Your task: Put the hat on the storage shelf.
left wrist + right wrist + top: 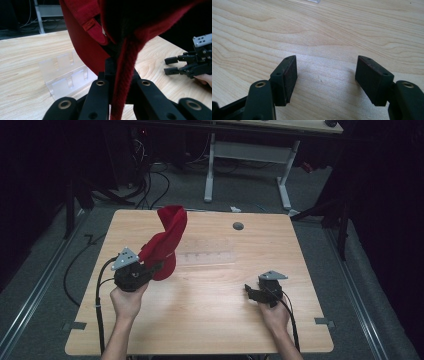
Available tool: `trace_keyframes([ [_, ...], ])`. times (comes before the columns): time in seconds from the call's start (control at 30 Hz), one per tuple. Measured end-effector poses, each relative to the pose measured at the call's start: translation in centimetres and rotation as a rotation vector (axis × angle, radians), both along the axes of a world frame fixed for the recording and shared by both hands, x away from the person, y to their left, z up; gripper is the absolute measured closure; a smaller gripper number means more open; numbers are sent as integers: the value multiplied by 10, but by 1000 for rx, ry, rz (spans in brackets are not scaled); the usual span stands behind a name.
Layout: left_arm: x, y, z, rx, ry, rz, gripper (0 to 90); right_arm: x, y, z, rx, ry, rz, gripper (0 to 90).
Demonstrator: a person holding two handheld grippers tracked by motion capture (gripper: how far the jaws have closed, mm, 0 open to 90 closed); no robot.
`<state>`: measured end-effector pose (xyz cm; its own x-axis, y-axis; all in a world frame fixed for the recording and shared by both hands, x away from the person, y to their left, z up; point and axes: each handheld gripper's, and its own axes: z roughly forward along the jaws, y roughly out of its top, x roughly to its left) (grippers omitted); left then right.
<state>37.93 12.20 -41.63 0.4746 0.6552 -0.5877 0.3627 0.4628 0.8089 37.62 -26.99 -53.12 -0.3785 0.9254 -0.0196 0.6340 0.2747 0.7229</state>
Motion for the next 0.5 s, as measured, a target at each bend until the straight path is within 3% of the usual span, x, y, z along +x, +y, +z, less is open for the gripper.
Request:
trace_keyframes([
  [0.5,20,10,6,-6,-11,49,852,0,0,0,1,-1,1,341],
])
